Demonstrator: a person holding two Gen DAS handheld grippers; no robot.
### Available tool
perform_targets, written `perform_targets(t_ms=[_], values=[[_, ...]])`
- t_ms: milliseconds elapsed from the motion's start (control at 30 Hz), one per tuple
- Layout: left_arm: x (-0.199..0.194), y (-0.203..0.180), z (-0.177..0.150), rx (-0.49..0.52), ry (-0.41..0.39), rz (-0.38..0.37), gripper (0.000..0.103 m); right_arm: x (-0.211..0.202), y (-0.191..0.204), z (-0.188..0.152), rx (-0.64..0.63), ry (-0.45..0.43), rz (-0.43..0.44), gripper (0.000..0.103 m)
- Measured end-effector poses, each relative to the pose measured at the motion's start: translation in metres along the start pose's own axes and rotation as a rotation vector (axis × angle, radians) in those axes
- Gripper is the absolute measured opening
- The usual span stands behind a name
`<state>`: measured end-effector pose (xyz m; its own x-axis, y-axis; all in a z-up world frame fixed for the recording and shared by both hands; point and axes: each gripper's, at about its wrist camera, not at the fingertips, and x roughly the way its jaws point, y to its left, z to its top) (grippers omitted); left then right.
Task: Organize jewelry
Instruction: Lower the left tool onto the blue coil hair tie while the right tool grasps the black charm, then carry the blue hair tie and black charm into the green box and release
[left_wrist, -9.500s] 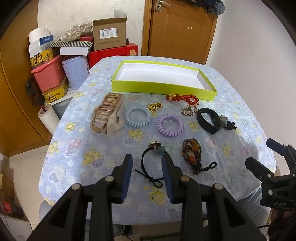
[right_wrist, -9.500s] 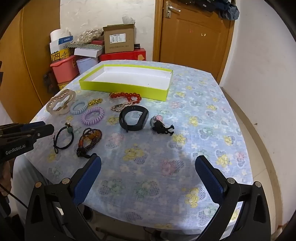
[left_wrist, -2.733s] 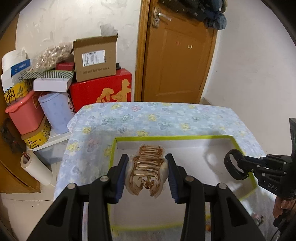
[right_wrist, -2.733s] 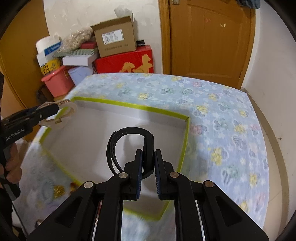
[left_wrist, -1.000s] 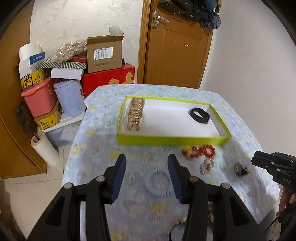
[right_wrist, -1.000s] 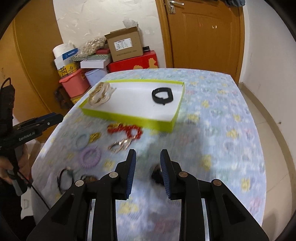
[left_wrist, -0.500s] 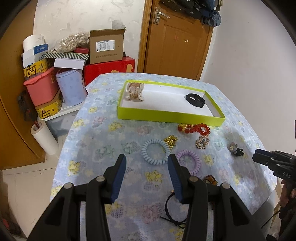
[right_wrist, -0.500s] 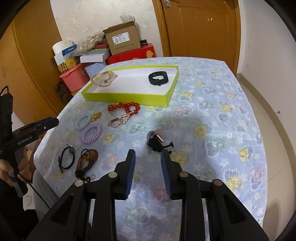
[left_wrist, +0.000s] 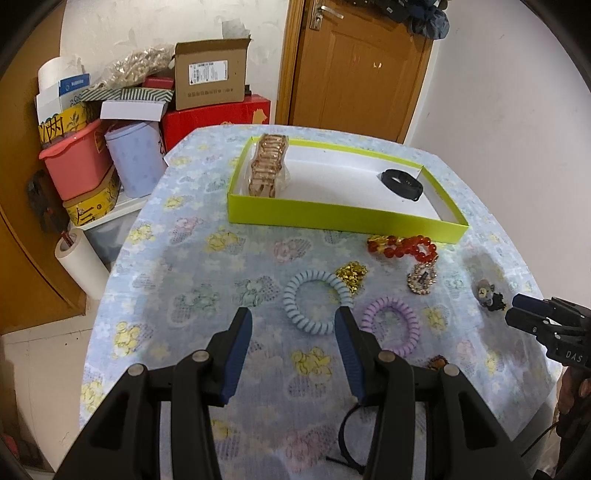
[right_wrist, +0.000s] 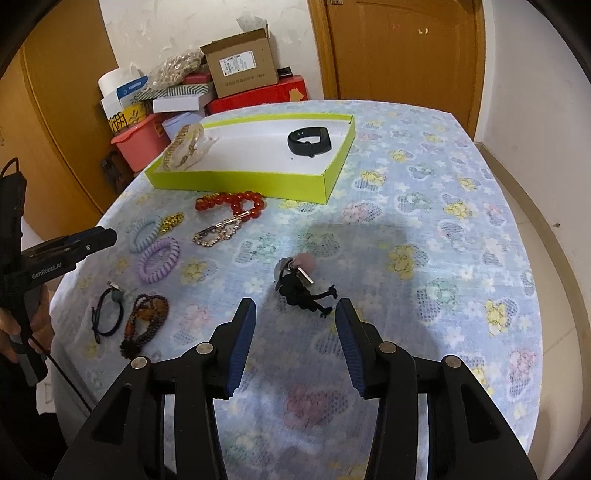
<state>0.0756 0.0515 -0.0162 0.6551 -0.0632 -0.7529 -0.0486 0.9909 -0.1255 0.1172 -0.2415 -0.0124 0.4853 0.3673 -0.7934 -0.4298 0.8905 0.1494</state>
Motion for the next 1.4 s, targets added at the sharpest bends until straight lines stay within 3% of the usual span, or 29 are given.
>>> perform_targets(t_ms=[367, 533, 633, 700, 767, 800, 1100, 1400], values=[[0.033, -0.001, 0.006, 0.0, 0.046, 0.047, 0.047, 0.019, -0.002, 0.008, -0.023, 0.021, -0.012, 0.046], [0.038, -0.012, 0.007, 0.069, 0.032, 0.105, 0.017, 0.026, 0.002, 0.01, -0.054, 0.023, -0.028, 0.046], [0.038, -0.016, 0.007, 0.091, 0.029, 0.105, 0.01, 0.028, 0.007, 0.011, -0.091, 0.018, -0.051, 0.046], [0.039, -0.019, 0.007, 0.108, 0.024, 0.114, 0.01, 0.03, 0.01, 0.01, -0.115, 0.015, -0.066, 0.045], [0.038, -0.02, 0.006, 0.115, 0.021, 0.114, 0.01, 0.03, 0.014, 0.009, -0.136, 0.008, -0.086, 0.033], [0.038, -0.02, 0.006, 0.113, 0.021, 0.112, 0.009, 0.03, 0.014, 0.008, -0.142, 0.004, -0.09, 0.021], [0.029, -0.008, 0.005, 0.032, 0.027, 0.047, 0.009, 0.021, 0.012, 0.004, -0.099, -0.005, -0.057, 0.019], [-0.005, -0.008, 0.006, 0.015, -0.034, 0.016, 0.009, -0.007, 0.021, 0.0, -0.088, -0.052, -0.033, 0.019]])
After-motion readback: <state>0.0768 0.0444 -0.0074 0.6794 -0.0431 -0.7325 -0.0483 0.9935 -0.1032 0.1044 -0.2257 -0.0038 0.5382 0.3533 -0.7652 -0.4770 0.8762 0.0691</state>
